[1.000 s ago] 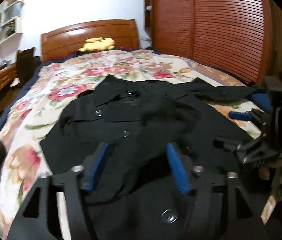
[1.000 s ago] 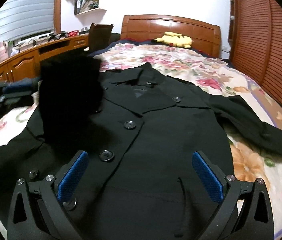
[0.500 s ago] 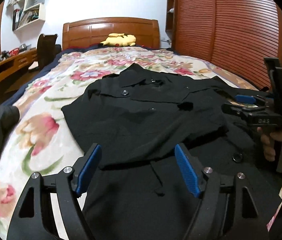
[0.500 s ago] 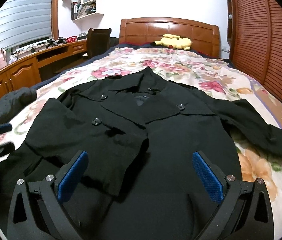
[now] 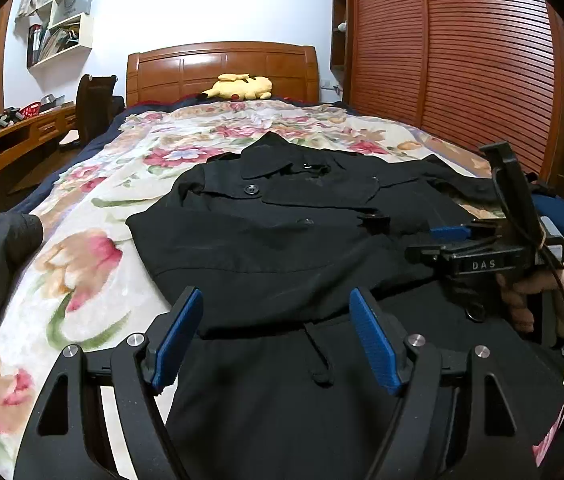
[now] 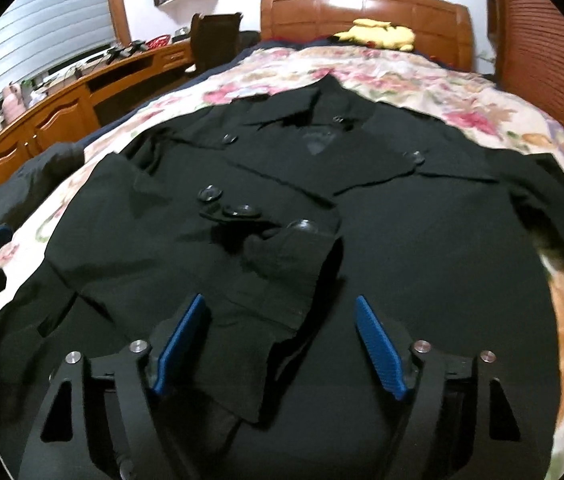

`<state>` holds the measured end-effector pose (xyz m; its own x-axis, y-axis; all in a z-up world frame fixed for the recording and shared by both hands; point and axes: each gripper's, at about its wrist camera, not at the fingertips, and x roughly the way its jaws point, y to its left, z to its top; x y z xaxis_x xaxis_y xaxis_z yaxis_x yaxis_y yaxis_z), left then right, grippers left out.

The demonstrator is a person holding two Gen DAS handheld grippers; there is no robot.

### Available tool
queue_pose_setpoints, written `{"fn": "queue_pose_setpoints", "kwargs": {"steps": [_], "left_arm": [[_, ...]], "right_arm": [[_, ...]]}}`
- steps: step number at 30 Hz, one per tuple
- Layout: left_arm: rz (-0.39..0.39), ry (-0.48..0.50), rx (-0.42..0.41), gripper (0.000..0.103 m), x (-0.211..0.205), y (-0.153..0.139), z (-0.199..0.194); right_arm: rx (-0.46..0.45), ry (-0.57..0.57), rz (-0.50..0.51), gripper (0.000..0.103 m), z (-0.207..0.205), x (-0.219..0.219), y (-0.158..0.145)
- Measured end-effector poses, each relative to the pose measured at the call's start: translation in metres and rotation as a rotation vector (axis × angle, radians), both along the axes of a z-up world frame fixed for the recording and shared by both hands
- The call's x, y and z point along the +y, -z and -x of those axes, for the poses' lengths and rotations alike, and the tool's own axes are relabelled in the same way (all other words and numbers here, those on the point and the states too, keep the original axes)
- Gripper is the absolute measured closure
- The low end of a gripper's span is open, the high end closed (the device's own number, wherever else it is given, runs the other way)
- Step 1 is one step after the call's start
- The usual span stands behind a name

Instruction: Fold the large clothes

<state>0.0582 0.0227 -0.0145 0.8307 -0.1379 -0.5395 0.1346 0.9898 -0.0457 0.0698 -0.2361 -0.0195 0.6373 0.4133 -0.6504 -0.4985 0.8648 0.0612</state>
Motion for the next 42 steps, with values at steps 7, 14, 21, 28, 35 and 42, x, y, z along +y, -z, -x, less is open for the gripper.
{"fn": "queue_pose_setpoints", "kwargs": {"steps": [7,14,21,28,35,42], "left_arm": [[0.016,-0.019,-0.012,0.026,0.004,0.001,0.003],[0.019,-0.025,-0.012,0.026,0.006,0.002,0.004],[0.011,-0.019,-0.010,0.026,0.006,0.003,0.003],[-0.004,-0.021,-0.027,0.026,0.004,0.000,0.005],[0.019,-0.008,-0.060,0.026,0.002,-0.008,0.008],[0.023,0.008,-0.095,0.011,-0.002,-0.017,0.016]], "right_arm": [[0.001,-0.017,-0.031,0.085,0.005,-0.010,-0.008],[-0.106,0.045,-0.084,0.100,0.027,-0.031,-0.024],[-0.227,0.160,-0.067,0.100,0.049,-0.063,-0.039],[-0.285,0.283,-0.017,0.100,0.069,-0.089,-0.041],[-0.280,0.357,0.052,0.100,0.086,-0.082,-0.041],[-0.316,0.407,0.030,0.100,0.118,-0.078,-0.062]]}}
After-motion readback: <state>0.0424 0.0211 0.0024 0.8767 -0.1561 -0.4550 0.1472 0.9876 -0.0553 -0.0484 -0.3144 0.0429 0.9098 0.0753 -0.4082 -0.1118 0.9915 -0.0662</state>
